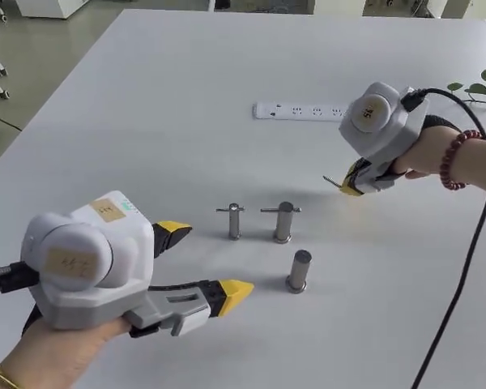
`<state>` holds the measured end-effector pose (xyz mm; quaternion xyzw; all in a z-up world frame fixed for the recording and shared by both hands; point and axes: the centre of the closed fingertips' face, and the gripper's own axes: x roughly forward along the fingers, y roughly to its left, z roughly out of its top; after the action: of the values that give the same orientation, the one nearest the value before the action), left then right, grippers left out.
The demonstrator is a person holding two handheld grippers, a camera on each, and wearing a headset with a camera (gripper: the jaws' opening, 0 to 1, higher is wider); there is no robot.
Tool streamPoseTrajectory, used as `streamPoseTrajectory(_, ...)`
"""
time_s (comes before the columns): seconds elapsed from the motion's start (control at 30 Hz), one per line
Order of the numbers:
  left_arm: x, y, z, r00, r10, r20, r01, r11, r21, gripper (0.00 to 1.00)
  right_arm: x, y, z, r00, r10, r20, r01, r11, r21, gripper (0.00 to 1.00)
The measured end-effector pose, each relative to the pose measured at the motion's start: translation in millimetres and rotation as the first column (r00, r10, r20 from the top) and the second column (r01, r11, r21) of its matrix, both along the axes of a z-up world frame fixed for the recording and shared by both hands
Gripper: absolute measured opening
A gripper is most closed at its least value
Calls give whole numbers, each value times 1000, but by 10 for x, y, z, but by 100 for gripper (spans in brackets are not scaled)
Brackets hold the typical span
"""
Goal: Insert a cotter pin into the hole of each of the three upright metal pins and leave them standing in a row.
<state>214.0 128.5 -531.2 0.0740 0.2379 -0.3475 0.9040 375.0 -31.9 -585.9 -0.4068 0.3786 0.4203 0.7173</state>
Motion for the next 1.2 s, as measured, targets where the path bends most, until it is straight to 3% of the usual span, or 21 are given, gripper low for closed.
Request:
streamPoseTrajectory(0.17,4,-29,91,1000,-17,19,17,1000,-1,62,-219,73,138,997,62,35,-62,998,-2,0)
streamPoseTrajectory(0.3,13,-23,155,999,-18,27,18,1000,1,60,-222,147,228,992,106,70,-107,994,7,0)
streamPoseTrajectory(0.53,28,-57,255,1000,-11,11,12,999,-40,54,-457,308,496,979,164,122,-170,985,35,0)
streamPoseTrajectory(0.7,51,-68,334,1000,-21,13,22,999,-40,48,-667,422,637,970,191,149,-201,978,60,0)
streamPoseTrajectory(0.97,122,-101,467,1000,-24,-11,23,996,-90,43,-890,561,790,954,236,187,-255,964,80,0)
streamPoseTrajectory(1.07,104,-163,516,998,-26,-53,16,985,-173,41,-970,613,844,946,255,203,-276,957,88,0)
streamPoseTrajectory(1.2,115,-184,580,997,-20,-68,5,976,-219,36,-1087,692,902,930,290,225,-318,943,98,0)
